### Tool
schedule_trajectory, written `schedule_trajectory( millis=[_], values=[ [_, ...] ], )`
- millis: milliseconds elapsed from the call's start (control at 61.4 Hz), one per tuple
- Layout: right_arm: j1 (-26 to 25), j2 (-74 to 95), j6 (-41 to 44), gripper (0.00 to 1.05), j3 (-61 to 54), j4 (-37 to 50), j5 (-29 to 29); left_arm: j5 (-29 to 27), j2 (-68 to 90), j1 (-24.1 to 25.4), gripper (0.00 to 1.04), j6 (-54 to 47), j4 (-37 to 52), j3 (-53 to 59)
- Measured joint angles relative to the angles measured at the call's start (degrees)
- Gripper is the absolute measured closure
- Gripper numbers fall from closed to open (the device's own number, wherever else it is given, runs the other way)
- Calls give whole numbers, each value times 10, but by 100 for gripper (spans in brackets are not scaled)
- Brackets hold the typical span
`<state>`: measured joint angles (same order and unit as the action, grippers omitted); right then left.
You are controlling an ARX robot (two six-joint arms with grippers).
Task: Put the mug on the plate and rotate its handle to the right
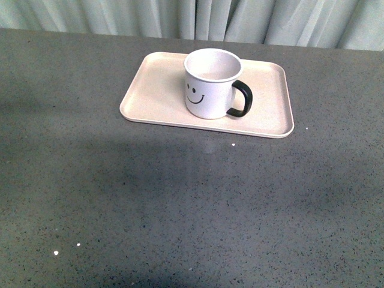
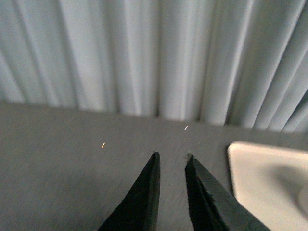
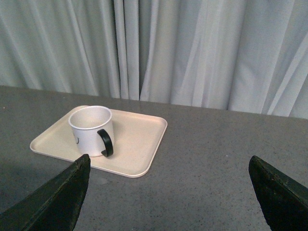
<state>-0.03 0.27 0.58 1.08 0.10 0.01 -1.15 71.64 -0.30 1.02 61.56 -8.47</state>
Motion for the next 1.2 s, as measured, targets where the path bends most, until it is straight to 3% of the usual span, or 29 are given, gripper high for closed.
schedule_trajectory(
  millis=[33, 651, 1204],
  values=[
    [0, 0, 0, 9, 0, 0, 0, 7, -12, 0, 104, 1, -6, 9],
    [0, 0, 0, 9, 0, 0, 0, 12, -325, 1, 103, -4, -238, 77],
    [0, 0, 0, 9, 0, 0, 0, 12, -508, 1, 103, -4, -407, 77]
  ],
)
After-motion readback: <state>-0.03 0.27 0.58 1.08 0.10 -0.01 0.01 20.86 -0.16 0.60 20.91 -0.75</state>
